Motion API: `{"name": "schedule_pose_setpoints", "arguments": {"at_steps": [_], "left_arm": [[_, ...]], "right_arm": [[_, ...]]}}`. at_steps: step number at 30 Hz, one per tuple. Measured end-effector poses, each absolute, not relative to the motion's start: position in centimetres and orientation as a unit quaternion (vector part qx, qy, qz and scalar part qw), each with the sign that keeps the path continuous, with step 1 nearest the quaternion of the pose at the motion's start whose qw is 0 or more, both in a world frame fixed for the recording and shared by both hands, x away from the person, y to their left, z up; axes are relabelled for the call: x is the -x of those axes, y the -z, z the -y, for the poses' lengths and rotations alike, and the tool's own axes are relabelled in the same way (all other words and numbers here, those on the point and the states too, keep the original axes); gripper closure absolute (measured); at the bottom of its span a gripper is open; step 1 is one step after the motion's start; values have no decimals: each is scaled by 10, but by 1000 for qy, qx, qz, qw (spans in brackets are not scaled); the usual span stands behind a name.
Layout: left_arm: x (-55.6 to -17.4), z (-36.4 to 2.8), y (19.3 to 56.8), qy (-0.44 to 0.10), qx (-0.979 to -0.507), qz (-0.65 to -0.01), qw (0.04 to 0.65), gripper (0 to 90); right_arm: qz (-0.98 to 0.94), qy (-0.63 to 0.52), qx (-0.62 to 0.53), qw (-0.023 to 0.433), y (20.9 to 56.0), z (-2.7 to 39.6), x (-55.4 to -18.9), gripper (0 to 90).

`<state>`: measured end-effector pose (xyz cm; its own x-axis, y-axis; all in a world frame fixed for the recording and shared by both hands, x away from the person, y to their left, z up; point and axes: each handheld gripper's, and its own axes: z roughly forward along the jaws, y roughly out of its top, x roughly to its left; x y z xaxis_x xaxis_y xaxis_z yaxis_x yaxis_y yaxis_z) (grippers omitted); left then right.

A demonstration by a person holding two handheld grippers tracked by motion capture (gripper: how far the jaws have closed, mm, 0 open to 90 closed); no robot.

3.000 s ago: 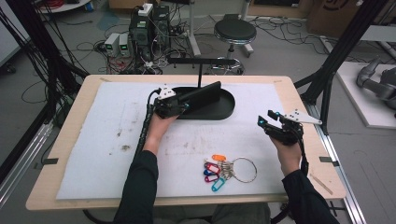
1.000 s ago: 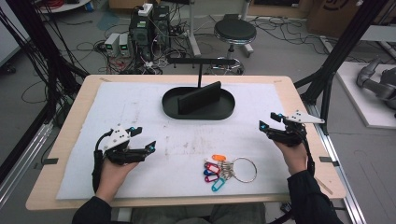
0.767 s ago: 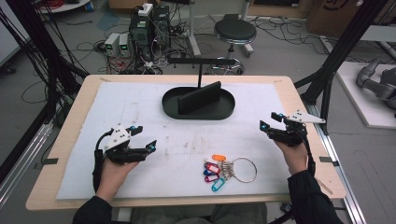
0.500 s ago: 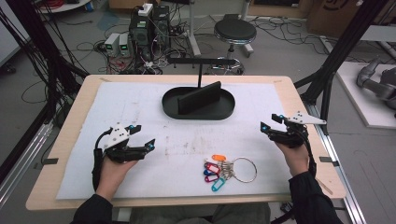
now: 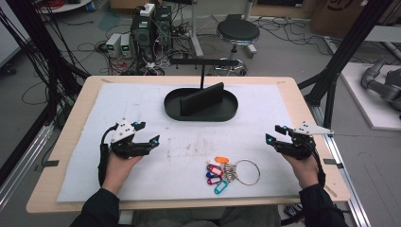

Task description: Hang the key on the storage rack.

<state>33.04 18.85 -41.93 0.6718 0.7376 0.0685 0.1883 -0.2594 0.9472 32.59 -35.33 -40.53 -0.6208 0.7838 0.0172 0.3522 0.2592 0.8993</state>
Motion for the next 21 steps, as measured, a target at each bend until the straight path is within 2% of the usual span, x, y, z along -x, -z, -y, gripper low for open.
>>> {"name": "schedule_pose_setpoints", "arguments": {"at_steps": [12,15,21], "left_arm": [[-329,-185,419,-263,-746,-307,528,243],[-328,-185,418,-265,-747,-307,527,243],[-327,-185,419,-266,-747,-307,527,243]], "right_arm": [[-795,-426,-390,186,423,335,-290,573],[-808,-410,-388,168,431,328,-287,641],[-830,-380,-378,156,439,315,-285,710]]}}
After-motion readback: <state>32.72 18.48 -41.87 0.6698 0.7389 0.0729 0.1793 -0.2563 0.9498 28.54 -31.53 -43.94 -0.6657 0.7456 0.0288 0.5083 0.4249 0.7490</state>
